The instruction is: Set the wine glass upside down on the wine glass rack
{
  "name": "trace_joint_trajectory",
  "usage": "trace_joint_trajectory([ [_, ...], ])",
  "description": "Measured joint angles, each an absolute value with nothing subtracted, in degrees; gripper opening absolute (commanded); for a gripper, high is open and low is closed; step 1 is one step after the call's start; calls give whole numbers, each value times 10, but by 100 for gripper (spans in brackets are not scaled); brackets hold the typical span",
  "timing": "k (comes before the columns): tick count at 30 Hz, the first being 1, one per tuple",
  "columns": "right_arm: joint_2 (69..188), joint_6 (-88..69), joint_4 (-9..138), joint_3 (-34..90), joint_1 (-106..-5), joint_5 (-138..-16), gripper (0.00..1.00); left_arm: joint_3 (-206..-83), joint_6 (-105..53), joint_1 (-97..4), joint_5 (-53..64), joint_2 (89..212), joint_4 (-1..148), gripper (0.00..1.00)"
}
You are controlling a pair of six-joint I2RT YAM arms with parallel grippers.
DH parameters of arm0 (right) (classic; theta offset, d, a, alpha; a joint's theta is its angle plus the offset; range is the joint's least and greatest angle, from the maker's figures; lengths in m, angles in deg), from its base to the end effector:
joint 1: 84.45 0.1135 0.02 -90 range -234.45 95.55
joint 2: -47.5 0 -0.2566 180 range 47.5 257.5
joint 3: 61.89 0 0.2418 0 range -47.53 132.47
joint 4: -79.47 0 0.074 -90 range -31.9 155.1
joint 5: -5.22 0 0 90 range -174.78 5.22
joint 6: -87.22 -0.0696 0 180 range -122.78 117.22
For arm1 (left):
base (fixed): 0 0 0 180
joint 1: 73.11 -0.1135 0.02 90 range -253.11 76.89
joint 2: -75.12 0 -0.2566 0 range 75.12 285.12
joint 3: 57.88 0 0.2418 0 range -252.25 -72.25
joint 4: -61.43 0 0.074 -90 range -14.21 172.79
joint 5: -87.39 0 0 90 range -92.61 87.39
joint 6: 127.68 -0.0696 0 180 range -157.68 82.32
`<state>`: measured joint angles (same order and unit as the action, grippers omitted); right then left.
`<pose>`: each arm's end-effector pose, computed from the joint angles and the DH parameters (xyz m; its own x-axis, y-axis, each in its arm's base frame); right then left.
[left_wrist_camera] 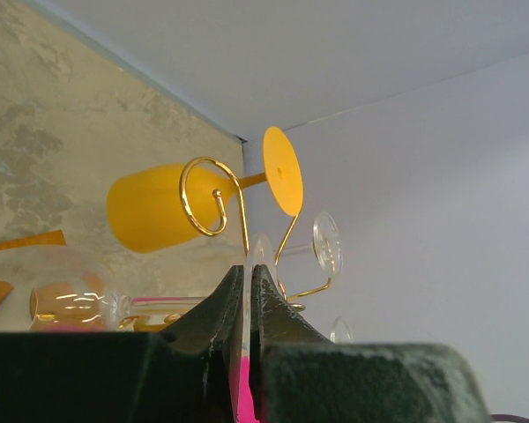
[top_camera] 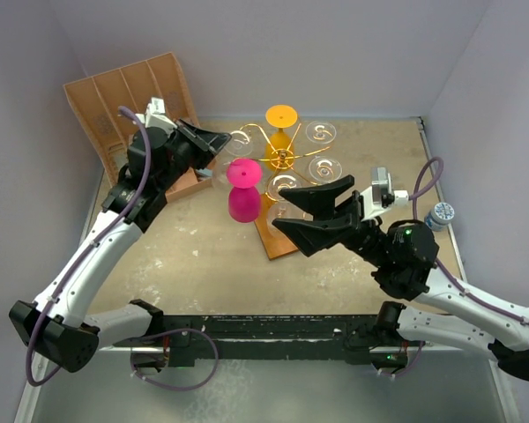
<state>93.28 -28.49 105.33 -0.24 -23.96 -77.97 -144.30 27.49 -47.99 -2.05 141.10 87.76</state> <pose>0.0817 0.1611 0.4588 -0.0984 0.7007 -0.7066 -0.9601 0.1200 0.2526 0.2577 -0.1216 0.4176 -0.4323 -0.7996 -0.4168 0.0976 0.4180 -0.9032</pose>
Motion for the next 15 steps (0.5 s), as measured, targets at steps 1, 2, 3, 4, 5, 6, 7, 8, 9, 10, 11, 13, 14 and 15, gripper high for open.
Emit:
trace_joint_trajectory([
  [1,934,-290,1055,-5,-240,-778,70,-1436,280,-480,-15,1413,871,0],
  [2,935,-294,1060,-7,-240,-776,70,-1431,285,-480,-9,1415,868,0],
  [3,935,-297,1063,-8,-240,-776,70,-1427,292,-480,-3,1417,862,0],
  [4,936,-299,1066,-9,-240,-775,69,-1426,296,-480,3,1421,858,0],
  [5,936,-302,1067,-9,-240,-775,70,-1426,302,-480,8,1424,853,0],
  [6,936,-304,1069,-9,-240,-775,69,-1426,307,-480,16,1428,843,0],
  [7,936,-306,1072,-9,-240,-775,69,-1426,310,-480,21,1432,835,0],
  [8,936,-308,1075,-10,-240,-775,70,-1426,315,-480,29,1437,823,0],
  [9,936,-309,1078,-10,-240,-775,69,-1426,318,-480,35,1442,813,0],
  [10,936,-311,1080,-10,-240,-776,69,-1426,319,-480,41,1448,805,0],
  [11,936,-312,1083,-11,-240,-776,70,-1426,321,-480,45,1453,798,0],
  [13,936,-314,1084,-13,-240,-776,70,-1426,322,-480,51,1466,789,0],
  [14,936,-316,1085,-14,-240,-776,70,-1426,322,-480,54,1474,785,0],
  [15,936,-317,1086,-15,-240,-777,70,-1427,322,-480,55,1481,783,0],
])
